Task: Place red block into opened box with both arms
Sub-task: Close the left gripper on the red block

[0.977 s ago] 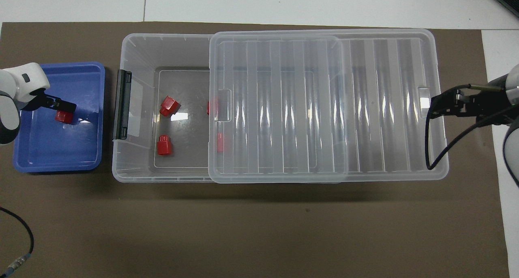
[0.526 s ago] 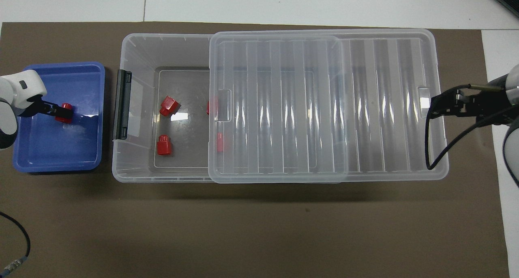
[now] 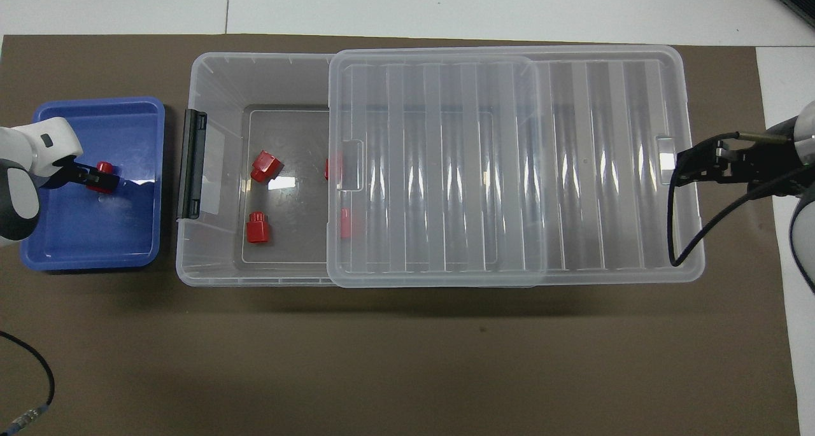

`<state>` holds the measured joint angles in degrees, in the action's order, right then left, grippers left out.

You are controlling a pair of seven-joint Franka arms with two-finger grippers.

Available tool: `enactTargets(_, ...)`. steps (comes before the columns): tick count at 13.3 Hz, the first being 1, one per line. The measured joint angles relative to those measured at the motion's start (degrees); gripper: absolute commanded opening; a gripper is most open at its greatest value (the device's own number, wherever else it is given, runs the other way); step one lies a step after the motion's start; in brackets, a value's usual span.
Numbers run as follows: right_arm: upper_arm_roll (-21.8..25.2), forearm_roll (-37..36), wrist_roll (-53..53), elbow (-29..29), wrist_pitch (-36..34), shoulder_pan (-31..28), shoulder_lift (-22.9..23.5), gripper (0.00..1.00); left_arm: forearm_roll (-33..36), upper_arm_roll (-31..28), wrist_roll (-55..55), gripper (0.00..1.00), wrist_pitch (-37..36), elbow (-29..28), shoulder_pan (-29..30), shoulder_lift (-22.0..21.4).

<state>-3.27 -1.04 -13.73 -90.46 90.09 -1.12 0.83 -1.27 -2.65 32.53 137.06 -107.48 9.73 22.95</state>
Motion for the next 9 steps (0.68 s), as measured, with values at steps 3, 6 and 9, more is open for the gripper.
enactTargets(3,0.0,0.0,0.0,0.0,0.0,0.0,0.0,1.0,0.0,0.14,0.07,0.0,0.03,-0.03,-0.04,0.0)
enactTargets(6,0.0,0.0,0.0,0.0,0.0,0.0,0.0,1.0,0.0,0.23,0.1,0.0,-0.15,0.1,-0.31,0.0)
enactTargets(9,0.0,0.0,0.0,0.0,0.0,0.0,0.0,1.0,-0.4,0.91,-0.21,0.0,-7.99,5.21,-0.54,-0.16)
